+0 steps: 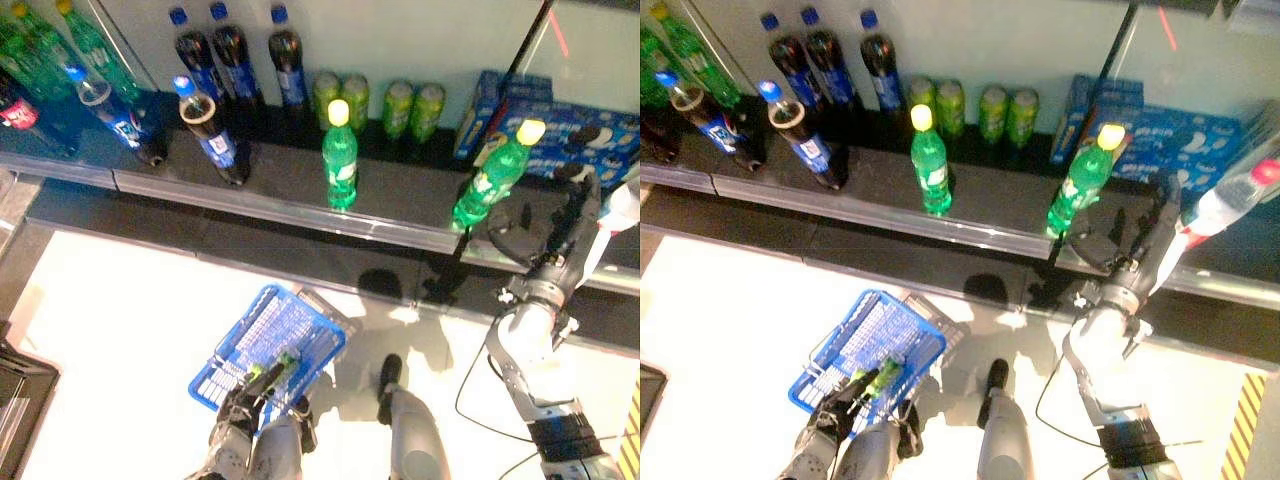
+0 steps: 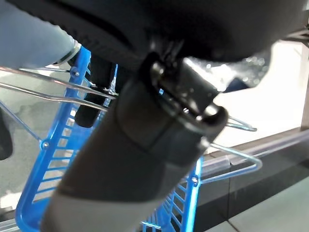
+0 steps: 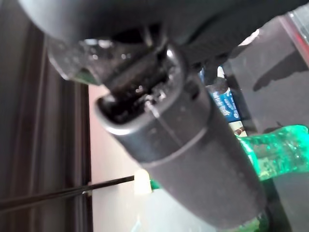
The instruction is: Pick up the drink and place into the basket.
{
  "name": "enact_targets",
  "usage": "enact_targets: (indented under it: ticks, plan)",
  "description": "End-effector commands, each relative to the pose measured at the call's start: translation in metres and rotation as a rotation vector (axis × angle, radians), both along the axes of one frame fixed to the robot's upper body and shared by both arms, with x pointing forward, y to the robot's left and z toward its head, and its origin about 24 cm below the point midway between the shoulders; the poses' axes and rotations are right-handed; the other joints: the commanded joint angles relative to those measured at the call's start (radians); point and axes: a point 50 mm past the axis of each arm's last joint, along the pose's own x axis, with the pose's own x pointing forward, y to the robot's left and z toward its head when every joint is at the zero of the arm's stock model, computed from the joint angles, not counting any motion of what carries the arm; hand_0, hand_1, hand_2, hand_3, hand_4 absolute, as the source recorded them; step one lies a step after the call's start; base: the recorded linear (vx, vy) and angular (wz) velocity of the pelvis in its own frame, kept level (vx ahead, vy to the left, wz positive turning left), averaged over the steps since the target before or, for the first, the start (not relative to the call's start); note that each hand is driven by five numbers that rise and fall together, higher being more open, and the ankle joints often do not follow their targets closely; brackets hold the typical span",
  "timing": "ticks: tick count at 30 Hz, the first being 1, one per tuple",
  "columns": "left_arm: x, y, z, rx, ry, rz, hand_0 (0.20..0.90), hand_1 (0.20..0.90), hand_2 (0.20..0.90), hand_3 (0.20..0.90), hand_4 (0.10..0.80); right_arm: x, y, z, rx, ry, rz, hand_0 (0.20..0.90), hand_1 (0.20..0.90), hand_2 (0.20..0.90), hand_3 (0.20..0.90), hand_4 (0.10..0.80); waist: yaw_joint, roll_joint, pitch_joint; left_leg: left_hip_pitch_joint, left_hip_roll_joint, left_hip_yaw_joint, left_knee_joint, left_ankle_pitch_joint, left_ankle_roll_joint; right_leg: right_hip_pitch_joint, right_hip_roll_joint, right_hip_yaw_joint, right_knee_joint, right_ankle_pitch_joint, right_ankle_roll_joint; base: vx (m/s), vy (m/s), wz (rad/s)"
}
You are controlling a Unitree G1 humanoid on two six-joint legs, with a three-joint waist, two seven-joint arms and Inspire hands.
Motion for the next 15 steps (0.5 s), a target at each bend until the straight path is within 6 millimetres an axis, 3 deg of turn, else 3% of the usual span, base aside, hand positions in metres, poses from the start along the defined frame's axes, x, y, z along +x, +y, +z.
enact_targets:
  ticks: [1, 7, 15]
  plan:
    - [-0.03, 0.02, -0.008, 0.048, 0.039, 0.048, 0.3, 0.3, 0.3, 0.2, 0.1, -0.003, -0.001, 0.053, -0.048, -0.251, -0.035, 0.9, 0.9, 0.9, 0.9, 0.8, 0.026, -0.012, -0.019, -0.069, 0.02, -0.084, 0.046, 0.052, -0.008, 0.027, -0.053, 0.006, 0.139, -0.116, 0.076, -0.051, -0.009, -0.04]
    - [-0.017, 0.014, -0.001, 0.031, -0.009, 0.028, 0.3, 0.3, 0.3, 0.2, 0.1, 0.005, 0.0, 0.073, -0.034, -0.316, -0.078, 0.9, 0.9, 0.9, 0.9, 0.8, 0.034, 0.004, 0.03, -0.125, 0.023, -0.09, 0.066, 0.071, -0.005, -0.023, -0.056, 0.009, 0.163, -0.111, 0.073, -0.047, -0.012, -0.09]
    - [-0.009, 0.011, 0.005, 0.016, -0.058, 0.017, 0.3, 0.3, 0.3, 0.2, 0.1, 0.022, 0.004, 0.097, -0.02, -0.336, 0.006, 0.9, 0.9, 0.9, 0.9, 0.8, 0.051, 0.031, 0.075, -0.167, 0.026, -0.097, 0.073, 0.118, -0.013, -0.05, -0.052, 0.008, 0.169, -0.111, 0.062, -0.003, -0.001, -0.01]
